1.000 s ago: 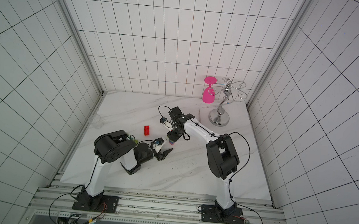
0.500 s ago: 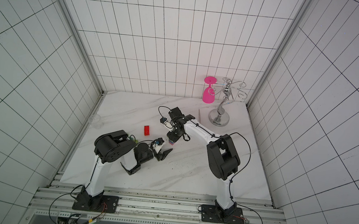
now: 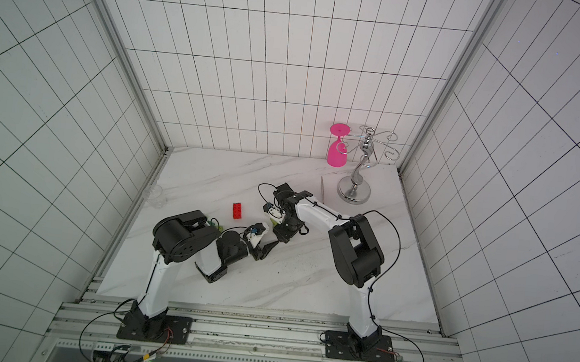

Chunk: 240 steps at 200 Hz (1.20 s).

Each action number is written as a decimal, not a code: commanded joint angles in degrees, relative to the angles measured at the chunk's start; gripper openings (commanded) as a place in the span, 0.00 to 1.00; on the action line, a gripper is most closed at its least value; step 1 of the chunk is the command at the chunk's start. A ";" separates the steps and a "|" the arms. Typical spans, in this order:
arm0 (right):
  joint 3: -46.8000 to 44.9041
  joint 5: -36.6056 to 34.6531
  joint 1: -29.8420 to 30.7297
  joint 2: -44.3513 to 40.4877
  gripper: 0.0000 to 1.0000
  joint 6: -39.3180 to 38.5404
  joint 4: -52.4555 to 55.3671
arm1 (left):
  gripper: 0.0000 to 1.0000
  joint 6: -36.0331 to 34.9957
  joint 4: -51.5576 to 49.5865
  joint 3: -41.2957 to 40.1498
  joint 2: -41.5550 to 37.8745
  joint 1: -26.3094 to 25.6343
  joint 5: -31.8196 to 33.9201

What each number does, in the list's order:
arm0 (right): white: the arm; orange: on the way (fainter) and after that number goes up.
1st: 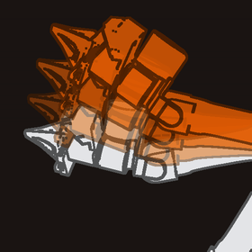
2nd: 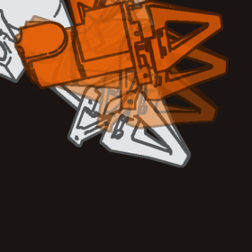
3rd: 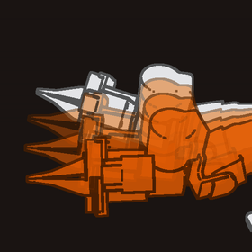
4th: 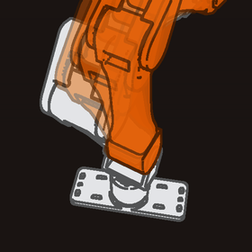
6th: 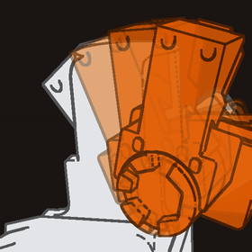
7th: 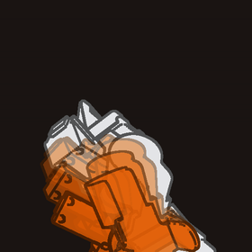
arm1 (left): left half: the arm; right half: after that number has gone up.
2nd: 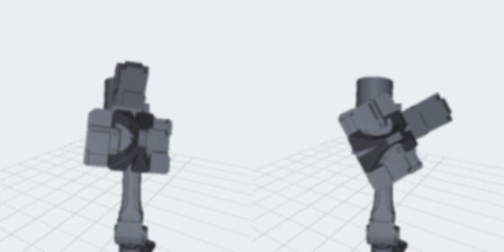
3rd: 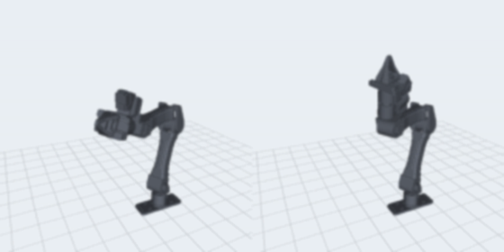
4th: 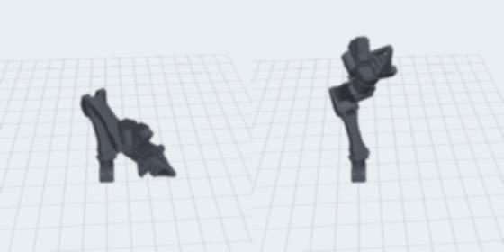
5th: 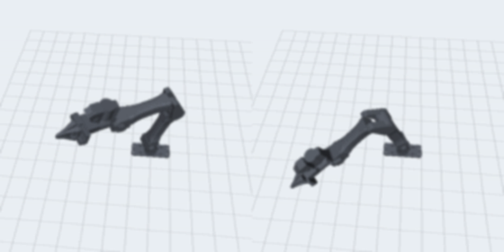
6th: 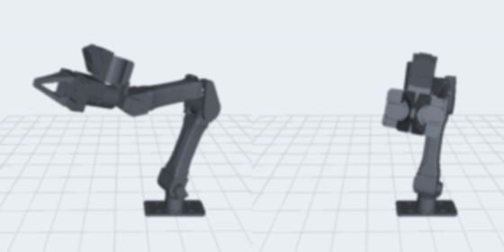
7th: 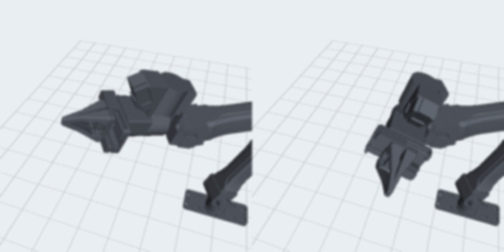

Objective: Assemble a spoon with lego
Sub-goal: Assemble the lego brick with the lego brick, then pick up the lego brick from the center of the board.

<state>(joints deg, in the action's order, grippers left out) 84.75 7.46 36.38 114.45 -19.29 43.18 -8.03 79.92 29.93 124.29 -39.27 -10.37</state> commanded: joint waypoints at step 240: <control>-21.45 5.32 -2.01 -34.02 0.66 16.45 -19.04 | 0.43 5.33 1.12 7.07 4.81 0.77 -3.77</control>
<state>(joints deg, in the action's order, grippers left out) 64.86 11.42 34.52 79.48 -3.42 25.06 -2.44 79.94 36.32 127.52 -38.35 -13.41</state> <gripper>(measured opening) 0.666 0.449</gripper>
